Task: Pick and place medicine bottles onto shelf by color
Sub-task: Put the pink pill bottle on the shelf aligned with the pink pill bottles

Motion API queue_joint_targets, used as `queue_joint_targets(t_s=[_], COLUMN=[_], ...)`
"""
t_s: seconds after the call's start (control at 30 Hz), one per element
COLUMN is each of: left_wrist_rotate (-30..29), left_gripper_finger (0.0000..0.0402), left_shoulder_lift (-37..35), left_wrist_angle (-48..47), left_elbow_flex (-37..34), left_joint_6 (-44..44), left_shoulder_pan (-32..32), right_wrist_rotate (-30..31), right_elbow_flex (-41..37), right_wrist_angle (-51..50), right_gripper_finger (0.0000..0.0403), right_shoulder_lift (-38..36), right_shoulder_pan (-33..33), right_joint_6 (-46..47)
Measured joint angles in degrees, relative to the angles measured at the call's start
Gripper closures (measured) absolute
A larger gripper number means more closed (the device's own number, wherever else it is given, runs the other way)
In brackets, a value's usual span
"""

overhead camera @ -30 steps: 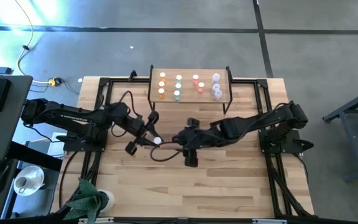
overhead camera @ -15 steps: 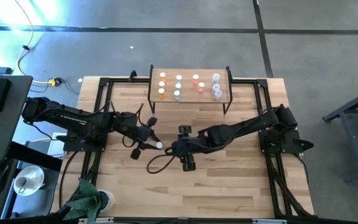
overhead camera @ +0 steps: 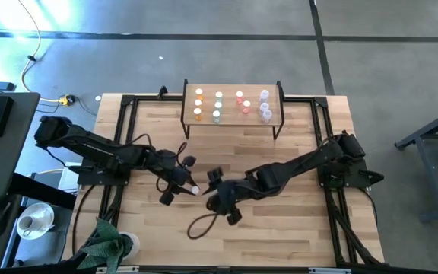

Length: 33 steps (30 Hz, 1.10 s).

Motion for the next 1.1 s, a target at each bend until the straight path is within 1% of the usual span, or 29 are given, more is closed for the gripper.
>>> queue_joint_targets(t_s=[0.13,0.33,0.47,0.6,0.73,0.8,1.1], left_wrist_rotate=[0.06,0.04,-1.01,-3.85,-5.56,-6.54,-6.62], left_gripper_finger=[0.0305,0.0305,0.0305,0.0305,0.0305,0.0305,0.0305], left_shoulder_lift=[1.24,1.48,1.46,1.46,1.46,1.46,1.46], left_wrist_angle=[3.12,8.48,12.62,13.62,14.97,16.14,20.11], left_elbow_flex=[0.00,0.00,0.00,0.00,0.00,0.00,0.00], left_joint_6=[-0.21,-0.42,0.48,2.77,3.48,3.56,4.57], left_shoulder_pan=[-0.93,-2.97,-4.49,-5.83,-6.77,-7.22,-7.56], right_wrist_rotate=[0.24,0.11,-0.17,-0.32,-3.51,-3.66,-3.72], right_elbow_flex=[-0.01,-0.01,-0.03,-0.03,-0.03,-0.03,-0.03], right_wrist_angle=[3.73,4.44,7.11,9.00,9.48,9.41,9.59], right_gripper_finger=[0.0192,0.0192,0.0192,0.0192,0.0192,0.0192,0.0192], right_shoulder_lift=[0.00,0.00,0.33,0.34,0.35,0.35,0.35], right_shoulder_pan=[0.64,0.29,-0.08,-0.08,-0.08,-0.08,-0.08], right_joint_6=[-1.85,-1.47,-1.42,-1.42,-1.42,-1.42,-2.27])
